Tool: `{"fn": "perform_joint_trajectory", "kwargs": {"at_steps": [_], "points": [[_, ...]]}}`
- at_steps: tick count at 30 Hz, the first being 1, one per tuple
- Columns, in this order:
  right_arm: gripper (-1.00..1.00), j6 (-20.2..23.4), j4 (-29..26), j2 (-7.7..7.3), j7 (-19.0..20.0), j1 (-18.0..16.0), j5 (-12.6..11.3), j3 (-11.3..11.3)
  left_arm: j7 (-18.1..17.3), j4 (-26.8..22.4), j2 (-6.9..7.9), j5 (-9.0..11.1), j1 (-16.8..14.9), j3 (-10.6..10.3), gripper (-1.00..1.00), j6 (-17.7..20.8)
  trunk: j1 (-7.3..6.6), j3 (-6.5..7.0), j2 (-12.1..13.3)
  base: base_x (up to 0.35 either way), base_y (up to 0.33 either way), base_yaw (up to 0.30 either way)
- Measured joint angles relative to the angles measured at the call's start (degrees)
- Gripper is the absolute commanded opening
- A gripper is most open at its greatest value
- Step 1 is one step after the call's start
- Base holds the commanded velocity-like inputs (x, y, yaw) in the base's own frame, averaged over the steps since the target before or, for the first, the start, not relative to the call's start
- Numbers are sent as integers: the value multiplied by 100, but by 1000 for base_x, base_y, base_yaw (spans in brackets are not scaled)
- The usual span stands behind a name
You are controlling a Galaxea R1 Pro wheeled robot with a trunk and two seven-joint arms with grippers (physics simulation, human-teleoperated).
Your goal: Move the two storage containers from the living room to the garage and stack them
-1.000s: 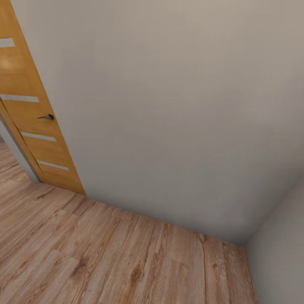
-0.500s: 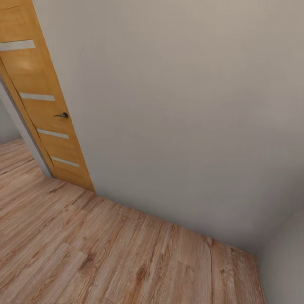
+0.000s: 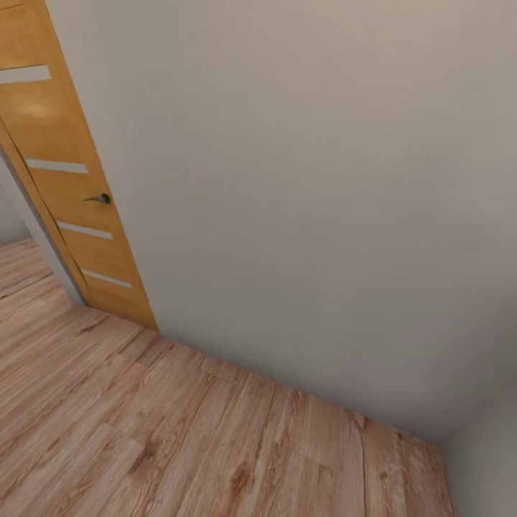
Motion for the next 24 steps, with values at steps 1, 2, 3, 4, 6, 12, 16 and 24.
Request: {"fn": "perform_joint_trajectory", "kwargs": {"at_steps": [1, 2, 3, 4, 6, 12, 16, 24], "points": [[100, 0, 0, 0, 0, 1, 3, 0, 1, 0, -1, 0, 2, 0, 100, -1, 0, 0, 0, 23, 0, 0], [100, 0, 0, 0, 0, 2, 3, 2, 1, 0, -4, 2, 0, 0, 100, -1, 0, 0, 0, 15, 0, 0], [100, 0, 0, 0, 0, 3, 5, 2, 2, 0, -6, 2, 0, 0, 100, -1, 1, 0, 0, 6, 0, 0], [100, 0, 0, 0, 0, -1, 7, 1, 2, 0, -3, 3, 0, 0, 100, -1, 1, 0, 0, 3, 0, 0], [100, 0, -1, 0, 0, 2, 8, 4, 2, 0, -3, 0, -1, 0, 100, -2, 1, 0, 0, 1, 0, 0], [100, 0, 0, 0, 0, 0, 9, 3, 2, 0, -7, -1, -3, 0, 100, -2, 1, 0, 0, 0, 0, 0], [100, 0, -1, 0, 0, 3, 11, 4, 2, 0, -9, 1, 0, 0, 100, 0, 1, 0, 0, 0, 0, 0], [100, -2, 0, 0, 1, 2, 14, 4, 3, 0, -9, 1, -2, 0, 100, 6, 1, 0, 0, 0, 0, 0]]}}
